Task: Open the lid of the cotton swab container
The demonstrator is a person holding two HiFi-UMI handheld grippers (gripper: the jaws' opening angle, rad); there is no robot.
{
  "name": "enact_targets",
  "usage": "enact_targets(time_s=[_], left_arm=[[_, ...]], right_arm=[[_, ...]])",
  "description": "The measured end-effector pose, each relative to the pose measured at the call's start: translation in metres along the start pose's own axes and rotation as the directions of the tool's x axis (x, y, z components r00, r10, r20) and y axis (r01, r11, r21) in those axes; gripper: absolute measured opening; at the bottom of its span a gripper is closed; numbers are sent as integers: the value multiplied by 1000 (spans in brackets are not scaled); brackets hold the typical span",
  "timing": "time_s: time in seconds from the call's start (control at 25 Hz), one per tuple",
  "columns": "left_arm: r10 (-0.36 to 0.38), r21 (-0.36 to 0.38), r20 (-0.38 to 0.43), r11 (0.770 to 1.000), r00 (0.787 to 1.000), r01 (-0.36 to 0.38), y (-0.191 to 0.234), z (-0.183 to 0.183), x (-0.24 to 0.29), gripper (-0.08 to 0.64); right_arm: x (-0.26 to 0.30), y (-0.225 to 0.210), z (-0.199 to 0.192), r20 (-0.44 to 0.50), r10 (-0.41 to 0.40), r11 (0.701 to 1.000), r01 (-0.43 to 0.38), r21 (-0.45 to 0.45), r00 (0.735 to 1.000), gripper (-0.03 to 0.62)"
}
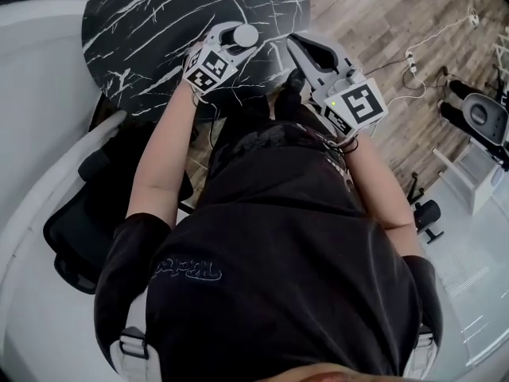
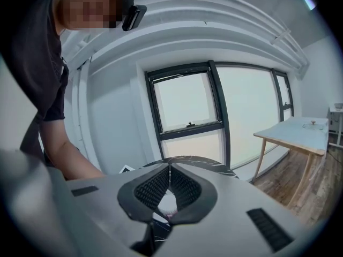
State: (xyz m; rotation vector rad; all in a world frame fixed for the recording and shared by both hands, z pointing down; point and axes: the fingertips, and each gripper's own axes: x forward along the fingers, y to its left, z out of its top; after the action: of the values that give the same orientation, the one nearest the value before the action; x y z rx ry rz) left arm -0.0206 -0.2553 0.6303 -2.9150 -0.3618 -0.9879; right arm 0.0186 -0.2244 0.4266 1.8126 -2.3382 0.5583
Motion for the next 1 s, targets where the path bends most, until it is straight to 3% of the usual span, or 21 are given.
enact_targets(time_s=[0.32, 0.56, 1.0], left_arm=[[-2, -26, 12, 1000, 1000, 3, -13, 37, -34, 268], [2, -43, -9, 999, 1000, -3, -19, 43, -47, 268], [88, -115, 17, 990, 996, -85, -22, 76, -70, 268]], right_arm=[[-3, 4, 6, 15, 4, 999, -4, -35, 1000, 20], [3, 7, 15, 29, 30, 997, -28, -65, 999, 20], [13, -5, 26, 8, 162, 980, -160, -119, 987, 21]])
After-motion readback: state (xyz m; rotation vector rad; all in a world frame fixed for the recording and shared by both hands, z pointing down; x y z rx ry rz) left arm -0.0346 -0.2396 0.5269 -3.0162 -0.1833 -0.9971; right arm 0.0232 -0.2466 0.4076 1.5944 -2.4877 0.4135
